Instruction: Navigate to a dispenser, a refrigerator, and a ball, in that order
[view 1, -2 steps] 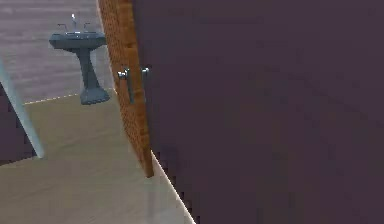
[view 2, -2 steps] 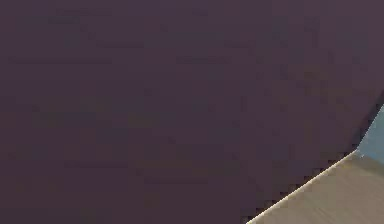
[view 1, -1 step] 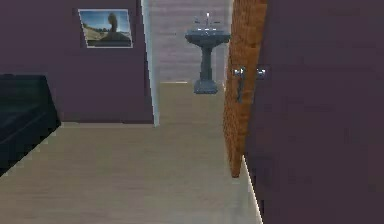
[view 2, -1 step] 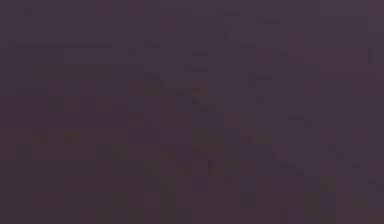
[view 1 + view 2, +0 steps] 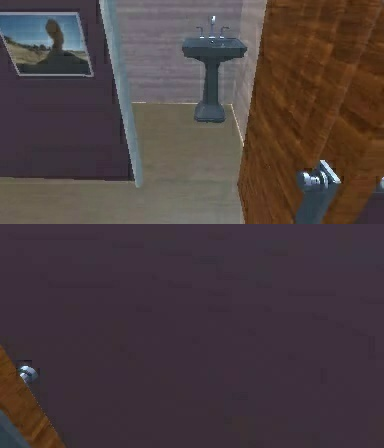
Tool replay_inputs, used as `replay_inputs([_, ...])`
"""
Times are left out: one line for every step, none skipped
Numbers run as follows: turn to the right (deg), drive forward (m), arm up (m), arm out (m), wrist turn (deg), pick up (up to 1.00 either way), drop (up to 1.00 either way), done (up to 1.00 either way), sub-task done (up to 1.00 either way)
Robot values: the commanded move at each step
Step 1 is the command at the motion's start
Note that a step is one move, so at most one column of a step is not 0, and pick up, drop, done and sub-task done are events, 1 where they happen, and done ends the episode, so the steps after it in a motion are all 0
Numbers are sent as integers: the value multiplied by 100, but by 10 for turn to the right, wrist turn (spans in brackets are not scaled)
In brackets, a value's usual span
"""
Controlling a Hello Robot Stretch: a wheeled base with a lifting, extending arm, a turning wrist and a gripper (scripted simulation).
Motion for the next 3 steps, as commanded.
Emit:
replay_inputs([-60, 0, 0, 0, 0, 0, 0, 0, 0])
replay_inputs([-30, 0, 0, 0, 0, 0, 0, 0, 0])
replay_inputs([0, 30, 0, 0, 0, 0, 0, 0, 0])
